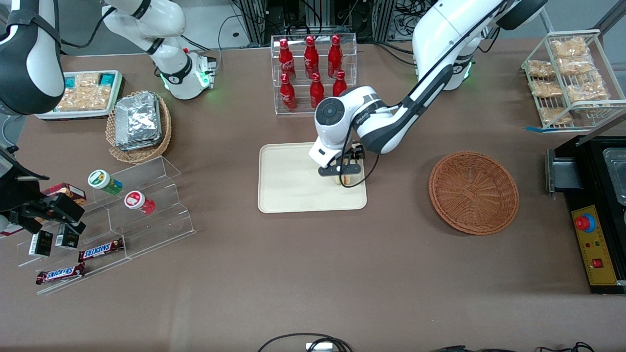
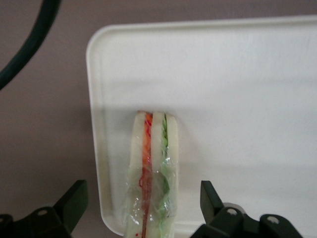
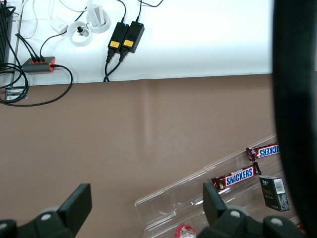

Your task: Place sandwich from basket to tray

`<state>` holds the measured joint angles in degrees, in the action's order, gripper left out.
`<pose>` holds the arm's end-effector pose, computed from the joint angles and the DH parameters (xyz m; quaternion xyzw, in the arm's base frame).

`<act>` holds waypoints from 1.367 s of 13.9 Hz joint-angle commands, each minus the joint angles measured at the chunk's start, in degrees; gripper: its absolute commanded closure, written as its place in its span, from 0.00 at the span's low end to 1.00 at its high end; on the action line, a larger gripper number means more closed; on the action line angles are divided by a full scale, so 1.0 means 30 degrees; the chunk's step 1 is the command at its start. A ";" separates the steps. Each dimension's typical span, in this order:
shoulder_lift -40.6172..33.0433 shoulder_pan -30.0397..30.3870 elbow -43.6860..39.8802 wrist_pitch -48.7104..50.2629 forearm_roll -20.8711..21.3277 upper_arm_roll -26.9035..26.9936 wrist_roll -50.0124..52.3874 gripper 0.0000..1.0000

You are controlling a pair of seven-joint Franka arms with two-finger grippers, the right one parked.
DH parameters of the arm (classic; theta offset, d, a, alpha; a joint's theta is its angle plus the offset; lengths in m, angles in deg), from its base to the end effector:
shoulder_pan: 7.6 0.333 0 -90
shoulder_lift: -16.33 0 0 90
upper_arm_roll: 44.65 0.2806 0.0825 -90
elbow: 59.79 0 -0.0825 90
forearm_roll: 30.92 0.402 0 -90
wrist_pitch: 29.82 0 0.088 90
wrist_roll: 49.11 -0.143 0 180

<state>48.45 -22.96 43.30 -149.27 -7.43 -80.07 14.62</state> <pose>0.4234 -0.4610 0.1938 -0.9971 -0.0212 0.0307 0.0668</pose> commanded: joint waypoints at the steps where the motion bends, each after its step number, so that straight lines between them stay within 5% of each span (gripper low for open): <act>1: -0.0159 -0.0065 -0.2045 0.1962 0.0108 0.0087 0.0494 0.00; 14: -0.3498 0.4443 -0.3661 0.5508 0.0108 0.0732 0.0495 0.00; 19: -0.4753 0.6461 -0.3694 0.6713 -0.0620 0.1141 -0.3246 0.00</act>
<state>37.35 -6.08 32.10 -131.03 -7.62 -76.97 9.63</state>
